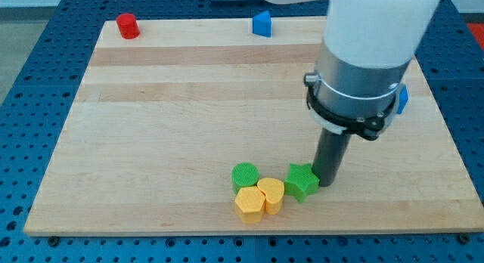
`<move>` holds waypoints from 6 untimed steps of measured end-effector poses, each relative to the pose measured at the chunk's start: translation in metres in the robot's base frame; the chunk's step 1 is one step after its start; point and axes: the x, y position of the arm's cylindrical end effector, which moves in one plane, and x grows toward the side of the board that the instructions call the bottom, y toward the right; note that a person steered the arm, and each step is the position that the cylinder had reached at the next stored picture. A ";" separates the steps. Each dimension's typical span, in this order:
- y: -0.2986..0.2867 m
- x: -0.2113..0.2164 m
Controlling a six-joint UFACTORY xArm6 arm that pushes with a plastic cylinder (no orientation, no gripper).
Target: Place the blue cube on top of the green star
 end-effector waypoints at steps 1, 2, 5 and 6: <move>-0.009 0.000; -0.019 0.000; -0.030 -0.001; -0.031 -0.007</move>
